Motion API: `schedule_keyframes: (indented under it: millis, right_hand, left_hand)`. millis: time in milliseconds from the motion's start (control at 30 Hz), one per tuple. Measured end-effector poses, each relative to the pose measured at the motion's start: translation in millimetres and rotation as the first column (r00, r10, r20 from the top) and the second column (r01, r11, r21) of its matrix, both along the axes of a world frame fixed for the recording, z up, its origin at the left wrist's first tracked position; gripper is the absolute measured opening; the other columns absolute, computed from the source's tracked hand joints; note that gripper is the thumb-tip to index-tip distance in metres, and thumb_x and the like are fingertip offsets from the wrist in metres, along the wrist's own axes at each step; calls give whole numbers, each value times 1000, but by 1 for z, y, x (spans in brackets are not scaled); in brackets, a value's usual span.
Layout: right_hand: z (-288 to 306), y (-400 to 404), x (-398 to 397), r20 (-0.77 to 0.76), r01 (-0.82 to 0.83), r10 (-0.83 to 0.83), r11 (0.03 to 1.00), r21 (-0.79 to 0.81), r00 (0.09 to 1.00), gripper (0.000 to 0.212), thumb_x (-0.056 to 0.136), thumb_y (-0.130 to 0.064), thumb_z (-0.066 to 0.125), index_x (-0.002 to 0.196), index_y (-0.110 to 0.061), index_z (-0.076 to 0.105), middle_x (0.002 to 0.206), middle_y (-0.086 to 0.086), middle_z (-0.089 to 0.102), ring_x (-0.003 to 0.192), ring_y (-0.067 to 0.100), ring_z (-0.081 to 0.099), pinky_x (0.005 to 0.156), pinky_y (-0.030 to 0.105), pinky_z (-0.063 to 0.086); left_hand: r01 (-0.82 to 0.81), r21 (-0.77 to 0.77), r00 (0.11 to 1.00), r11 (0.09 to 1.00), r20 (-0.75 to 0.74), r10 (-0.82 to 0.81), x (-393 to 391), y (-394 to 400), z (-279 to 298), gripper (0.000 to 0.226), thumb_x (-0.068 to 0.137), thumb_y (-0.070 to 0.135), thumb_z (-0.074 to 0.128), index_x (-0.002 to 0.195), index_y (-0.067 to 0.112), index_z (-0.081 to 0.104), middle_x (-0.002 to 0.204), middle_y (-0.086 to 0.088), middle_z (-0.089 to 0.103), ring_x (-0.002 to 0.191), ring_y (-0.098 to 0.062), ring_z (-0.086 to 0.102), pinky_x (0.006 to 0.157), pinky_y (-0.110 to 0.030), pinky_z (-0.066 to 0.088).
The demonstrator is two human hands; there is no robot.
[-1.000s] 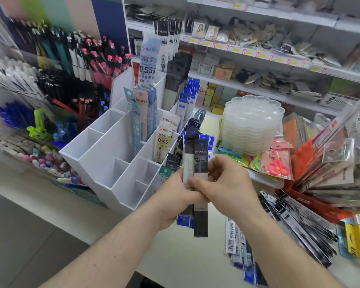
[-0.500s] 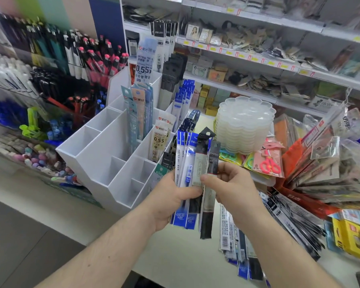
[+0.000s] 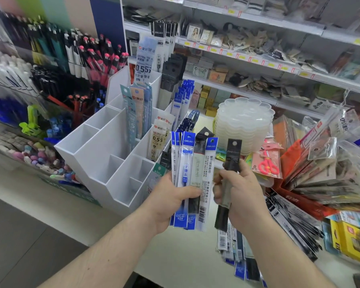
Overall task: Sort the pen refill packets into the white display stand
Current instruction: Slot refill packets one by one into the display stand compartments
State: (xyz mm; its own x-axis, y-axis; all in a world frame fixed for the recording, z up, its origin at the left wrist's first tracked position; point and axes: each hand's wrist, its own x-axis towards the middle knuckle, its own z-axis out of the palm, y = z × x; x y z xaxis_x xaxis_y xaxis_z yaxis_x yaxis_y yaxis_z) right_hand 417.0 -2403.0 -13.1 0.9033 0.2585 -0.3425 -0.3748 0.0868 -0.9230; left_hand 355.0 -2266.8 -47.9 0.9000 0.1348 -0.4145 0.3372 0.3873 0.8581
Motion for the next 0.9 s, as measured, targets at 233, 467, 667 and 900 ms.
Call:
schedule_keyframes:
  millis: [233, 467, 667, 900]
  right_hand:
    - [-1, -2, -3, 40, -204, 208, 975, -90, 977, 16, 93, -8, 65, 107, -3, 60, 50, -8, 56, 37, 4, 36, 39, 17, 30]
    - [-5, -11, 4, 37, -66, 70, 994, -90, 997, 20, 90, -9, 68, 81, -14, 51, 49, -6, 38, 40, 8, 29, 38, 18, 27]
    - [-4, -15, 12, 101, -35, 61, 971, -237, 993, 14, 87, -15, 74, 86, -5, 63, 59, 5, 46, 43, 10, 31, 44, 24, 29]
    - [-4, -2, 6, 42, -128, 139, 972, -195, 989, 19, 90, -10, 69, 82, 2, 57, 63, 15, 57, 39, 9, 37, 38, 20, 32]
  left_hand:
    - [29, 47, 1000, 998, -1, -29, 3, -3, 0, 36, 86, -1, 69, 118, 15, 62, 95, -12, 75, 89, -30, 74, 77, -43, 61]
    - [-12, 18, 1000, 1000, 12, 12, 2, -3, 3, 29, 86, -3, 69, 107, 16, 63, 86, -6, 77, 78, -22, 75, 65, -32, 62]
    - [49, -33, 996, 998, 76, -47, -2, 1, 7, 37, 84, 2, 72, 115, 20, 61, 91, -6, 76, 87, -24, 75, 73, -37, 61]
    - [121, -37, 991, 992, 54, -119, 0, -3, 2, 51, 80, 5, 74, 127, 16, 57, 107, -18, 72, 97, -36, 72, 86, -51, 58]
